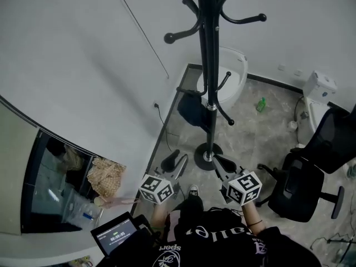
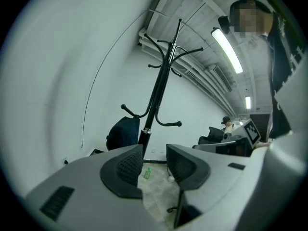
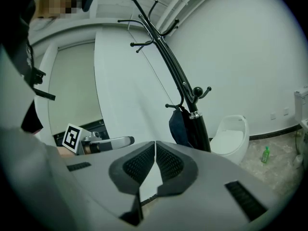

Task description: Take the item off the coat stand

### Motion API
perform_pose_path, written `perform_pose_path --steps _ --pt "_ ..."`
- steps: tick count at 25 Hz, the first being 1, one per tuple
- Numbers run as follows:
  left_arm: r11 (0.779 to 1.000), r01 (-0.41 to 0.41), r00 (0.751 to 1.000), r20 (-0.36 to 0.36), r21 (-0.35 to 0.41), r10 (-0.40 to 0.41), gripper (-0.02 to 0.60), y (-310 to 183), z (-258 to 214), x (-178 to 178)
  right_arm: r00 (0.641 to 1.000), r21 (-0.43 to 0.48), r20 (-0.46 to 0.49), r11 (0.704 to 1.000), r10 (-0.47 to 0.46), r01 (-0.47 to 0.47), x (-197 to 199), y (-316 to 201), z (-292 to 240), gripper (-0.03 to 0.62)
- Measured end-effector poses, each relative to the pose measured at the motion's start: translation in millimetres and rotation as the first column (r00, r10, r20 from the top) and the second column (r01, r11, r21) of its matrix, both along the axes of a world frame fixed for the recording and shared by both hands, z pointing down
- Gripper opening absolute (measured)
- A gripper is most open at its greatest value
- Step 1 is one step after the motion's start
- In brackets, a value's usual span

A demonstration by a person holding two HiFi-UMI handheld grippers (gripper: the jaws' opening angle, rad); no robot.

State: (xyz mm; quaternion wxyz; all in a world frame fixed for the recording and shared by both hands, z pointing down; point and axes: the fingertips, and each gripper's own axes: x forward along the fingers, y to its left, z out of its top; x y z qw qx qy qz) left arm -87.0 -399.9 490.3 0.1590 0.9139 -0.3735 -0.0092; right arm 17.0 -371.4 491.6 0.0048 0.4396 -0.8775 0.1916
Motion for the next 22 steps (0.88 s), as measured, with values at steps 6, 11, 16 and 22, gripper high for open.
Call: perform_pose_path --steps 6,11,16,22 --pt "0.998 -0.053 0.998 0.042 0.017 0.052 0.152 -80.9 -1.4 -31.2 0.996 -0.007 -0.002 0.996 0.084 -0.084 -13.6 -41.6 -2.3 0.018" --pt "0.986 -0.160 0.985 0.070 0.052 0.157 0.199 -141.5 2.8 -26.3 0.986 -0.003 -0.011 0.986 0.166 -0.166 -8.1 -61.1 -0.8 0.018" --pt "0.955 -0.286 0.953 0.125 0.079 0.276 0.257 -193.6 14.1 -5.5 0.975 -0.016 -0.032 0.975 0.220 -0.220 -1.3 -70.7 6.1 0.018" --pt "0.914 -0.405 0.908 0.128 0.020 0.400 0.302 -228.8 40.6 15.2 0.966 -0.031 -0.046 0.966 0.254 -0.255 2.0 -72.7 11.9 0.018"
